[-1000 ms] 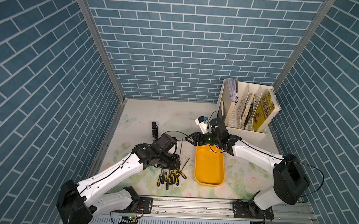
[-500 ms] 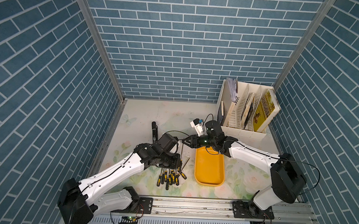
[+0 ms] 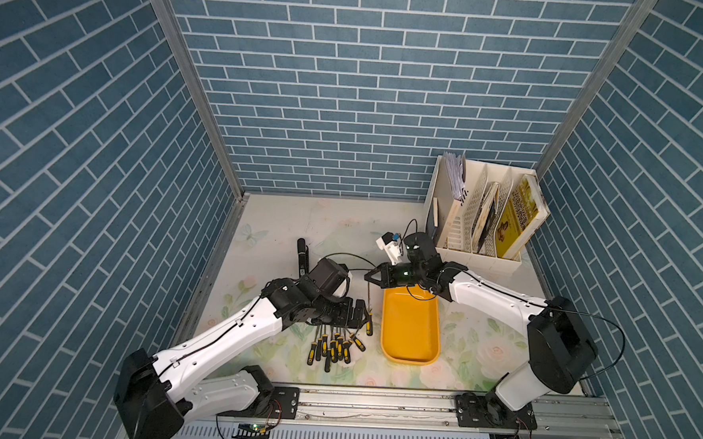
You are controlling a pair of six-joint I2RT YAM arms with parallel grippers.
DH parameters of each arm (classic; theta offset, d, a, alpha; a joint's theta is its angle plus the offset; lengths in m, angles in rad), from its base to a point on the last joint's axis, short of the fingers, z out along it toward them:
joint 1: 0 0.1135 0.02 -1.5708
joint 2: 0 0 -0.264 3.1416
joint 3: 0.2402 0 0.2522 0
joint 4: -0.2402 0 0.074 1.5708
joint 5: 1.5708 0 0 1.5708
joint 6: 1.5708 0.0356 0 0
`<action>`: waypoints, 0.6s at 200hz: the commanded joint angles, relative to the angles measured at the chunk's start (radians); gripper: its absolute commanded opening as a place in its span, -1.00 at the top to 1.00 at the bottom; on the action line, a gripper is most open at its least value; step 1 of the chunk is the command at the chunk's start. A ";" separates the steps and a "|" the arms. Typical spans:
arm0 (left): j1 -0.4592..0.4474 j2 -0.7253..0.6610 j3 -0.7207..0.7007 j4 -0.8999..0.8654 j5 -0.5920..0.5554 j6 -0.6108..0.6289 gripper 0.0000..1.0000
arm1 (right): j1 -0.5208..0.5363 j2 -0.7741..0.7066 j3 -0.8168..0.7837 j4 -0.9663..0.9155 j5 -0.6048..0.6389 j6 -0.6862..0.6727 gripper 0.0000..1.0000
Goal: Put the file tool into the storage box
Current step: Pick up the file tool from the center of the board, then place the file tool in the storage box.
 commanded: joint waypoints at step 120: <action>0.033 -0.110 -0.140 -0.049 -0.242 -0.156 -0.99 | -0.131 -0.002 -0.135 -0.063 0.055 -0.026 1.00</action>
